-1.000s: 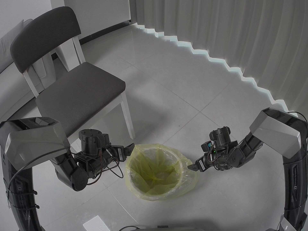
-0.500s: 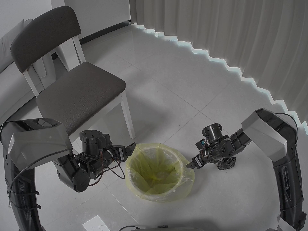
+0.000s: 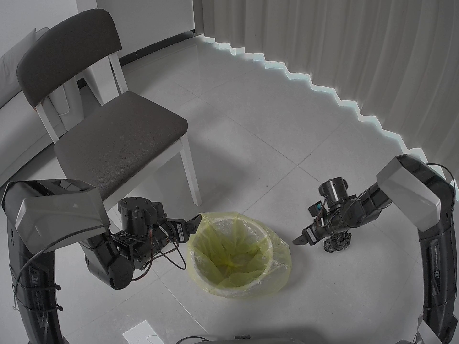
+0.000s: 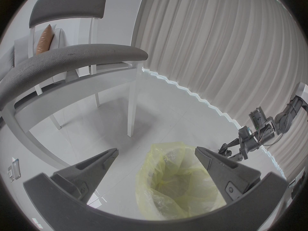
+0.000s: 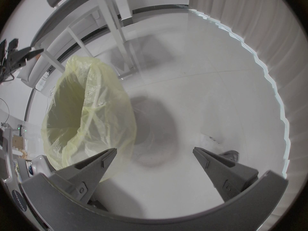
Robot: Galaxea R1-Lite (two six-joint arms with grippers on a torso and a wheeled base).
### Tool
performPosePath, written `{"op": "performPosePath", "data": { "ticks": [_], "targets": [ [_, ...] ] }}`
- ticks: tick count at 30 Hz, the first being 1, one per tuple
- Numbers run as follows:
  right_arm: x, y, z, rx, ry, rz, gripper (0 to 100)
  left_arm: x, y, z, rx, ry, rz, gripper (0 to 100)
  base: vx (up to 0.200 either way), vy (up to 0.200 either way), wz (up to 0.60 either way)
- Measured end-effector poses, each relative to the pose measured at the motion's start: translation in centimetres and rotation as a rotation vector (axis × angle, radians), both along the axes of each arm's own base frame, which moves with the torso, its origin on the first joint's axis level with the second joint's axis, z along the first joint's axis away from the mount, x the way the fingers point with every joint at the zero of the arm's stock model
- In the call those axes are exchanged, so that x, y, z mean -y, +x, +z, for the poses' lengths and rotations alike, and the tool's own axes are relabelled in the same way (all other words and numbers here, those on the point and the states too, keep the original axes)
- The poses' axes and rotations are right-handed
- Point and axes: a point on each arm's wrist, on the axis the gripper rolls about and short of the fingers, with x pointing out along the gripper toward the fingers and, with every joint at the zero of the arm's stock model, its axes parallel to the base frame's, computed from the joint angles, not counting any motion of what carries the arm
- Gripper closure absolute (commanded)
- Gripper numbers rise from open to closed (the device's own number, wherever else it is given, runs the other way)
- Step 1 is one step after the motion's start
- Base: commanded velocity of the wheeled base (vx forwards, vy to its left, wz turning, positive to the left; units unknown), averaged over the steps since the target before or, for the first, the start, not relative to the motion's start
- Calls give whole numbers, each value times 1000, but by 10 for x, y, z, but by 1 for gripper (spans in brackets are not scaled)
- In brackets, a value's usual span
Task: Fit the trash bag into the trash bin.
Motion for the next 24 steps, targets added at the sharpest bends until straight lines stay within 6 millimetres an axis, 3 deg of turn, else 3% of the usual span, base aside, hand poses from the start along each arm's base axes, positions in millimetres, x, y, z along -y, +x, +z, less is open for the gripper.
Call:
{"op": "performPosePath", "data": {
  "ticks": [11,24],
  "targets": [
    [69,11,15,44,-24,-113,0,1,0,-4,16,-8,-3,0,0,0,0],
    [98,60,2,121,-23,-173,0,4,-3,-11,7,-6,-9,0,0,0,0]
  ]
}}
